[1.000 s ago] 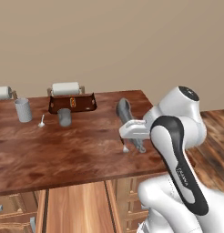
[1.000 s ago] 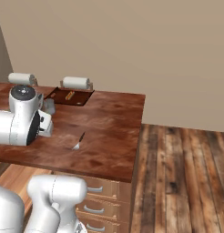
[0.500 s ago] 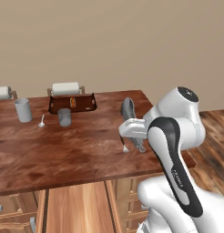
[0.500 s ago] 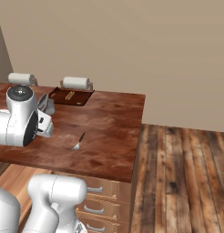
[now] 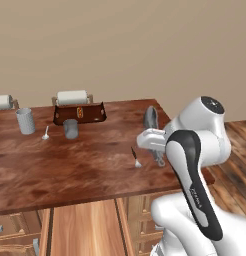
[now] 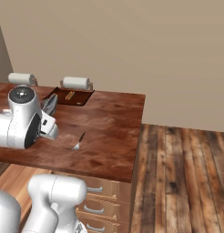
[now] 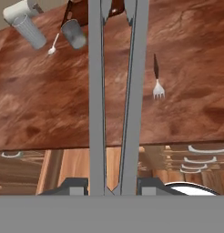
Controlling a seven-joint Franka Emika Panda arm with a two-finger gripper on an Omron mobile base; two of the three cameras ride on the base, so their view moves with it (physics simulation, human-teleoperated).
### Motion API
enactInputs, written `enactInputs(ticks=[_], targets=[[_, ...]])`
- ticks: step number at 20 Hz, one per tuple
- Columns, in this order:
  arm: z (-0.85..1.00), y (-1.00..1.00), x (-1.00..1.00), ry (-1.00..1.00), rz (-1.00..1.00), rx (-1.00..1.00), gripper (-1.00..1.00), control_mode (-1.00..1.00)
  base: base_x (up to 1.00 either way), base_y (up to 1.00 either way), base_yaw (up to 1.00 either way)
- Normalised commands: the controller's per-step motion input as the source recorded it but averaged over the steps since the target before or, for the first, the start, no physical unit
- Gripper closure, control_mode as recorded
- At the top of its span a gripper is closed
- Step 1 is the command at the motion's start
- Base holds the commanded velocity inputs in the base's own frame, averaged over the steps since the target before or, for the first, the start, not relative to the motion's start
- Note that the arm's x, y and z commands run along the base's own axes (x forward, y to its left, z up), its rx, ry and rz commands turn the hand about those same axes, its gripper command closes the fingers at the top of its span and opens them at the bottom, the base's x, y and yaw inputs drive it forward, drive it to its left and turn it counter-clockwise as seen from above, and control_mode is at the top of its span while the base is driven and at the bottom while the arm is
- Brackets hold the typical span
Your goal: Take the tongs from the drawer on the left and place them on the dining counter next to the tray containing the hot dog.
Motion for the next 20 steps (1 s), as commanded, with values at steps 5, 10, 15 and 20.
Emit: enactInputs(ticks=[5, 10, 15, 20], targets=[[0.00, -0.27, 0.00, 0.00, -0.07, 0.00, 1.00, -1.00, 0.00, 0.00, 0.00], [0.00, -0.26, 0.00, 0.00, -0.07, 0.00, 1.00, -1.00, 0.00, 0.00, 0.00], [0.03, -0.09, 0.03, 0.00, -0.06, -0.02, 1.00, -1.00, 0.00, 0.00, 0.00], [0.07, -0.10, 0.01, 0.01, -0.07, -0.06, 1.00, -1.00, 0.00, 0.00, 0.00]])
